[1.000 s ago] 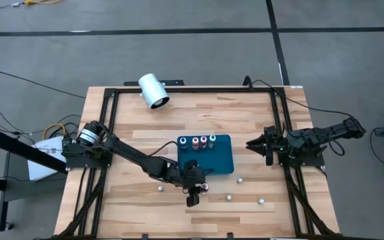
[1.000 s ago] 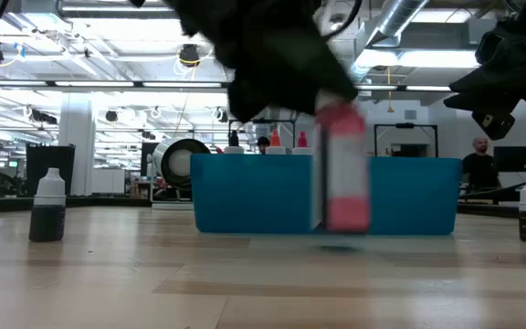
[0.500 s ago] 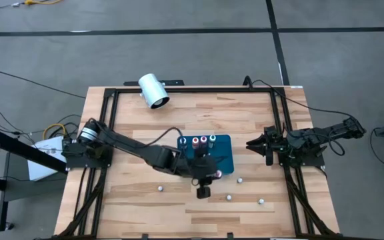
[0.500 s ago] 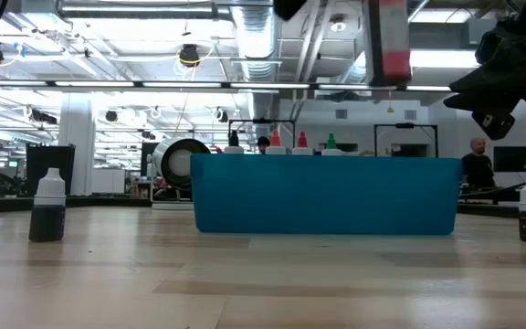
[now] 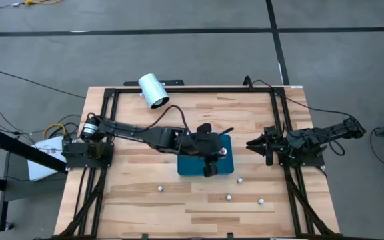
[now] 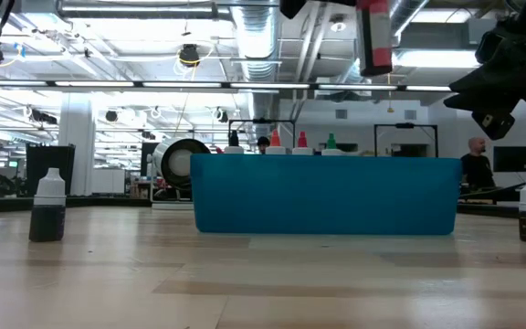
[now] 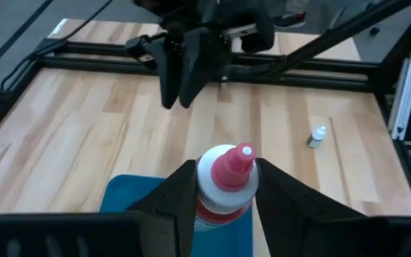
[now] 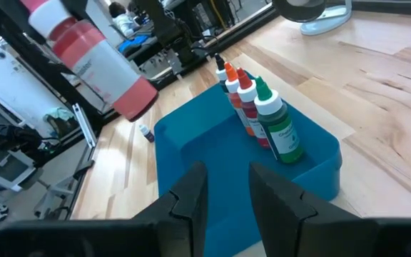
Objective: Pick & Place food coloring
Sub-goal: Put the large pink food coloring bottle into the blue bin
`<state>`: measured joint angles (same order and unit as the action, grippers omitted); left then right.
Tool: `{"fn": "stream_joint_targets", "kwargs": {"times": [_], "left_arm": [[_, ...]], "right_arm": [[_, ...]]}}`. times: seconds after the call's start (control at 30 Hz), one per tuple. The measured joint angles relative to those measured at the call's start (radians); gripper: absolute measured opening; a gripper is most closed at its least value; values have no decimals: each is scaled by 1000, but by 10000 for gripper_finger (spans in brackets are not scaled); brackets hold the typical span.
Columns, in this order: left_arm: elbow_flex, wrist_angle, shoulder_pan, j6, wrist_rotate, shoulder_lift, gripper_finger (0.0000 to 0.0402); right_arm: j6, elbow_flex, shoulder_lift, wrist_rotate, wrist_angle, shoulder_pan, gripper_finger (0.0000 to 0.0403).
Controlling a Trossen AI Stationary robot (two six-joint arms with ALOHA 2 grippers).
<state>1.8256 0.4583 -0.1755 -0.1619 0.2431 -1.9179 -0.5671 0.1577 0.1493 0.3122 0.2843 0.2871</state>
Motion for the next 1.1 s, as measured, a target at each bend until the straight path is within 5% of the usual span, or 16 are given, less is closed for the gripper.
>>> {"fn": "stream_joint_targets", "kwargs": {"times": [0.57,1.1], "left_arm": [[0,25,27,8,5,0,110],[-231,-140,38,-24,-2,2,111]], "right_arm": [[0,0,0,2,27,0,92],[-1,0,0,3,29,0,92]]}}
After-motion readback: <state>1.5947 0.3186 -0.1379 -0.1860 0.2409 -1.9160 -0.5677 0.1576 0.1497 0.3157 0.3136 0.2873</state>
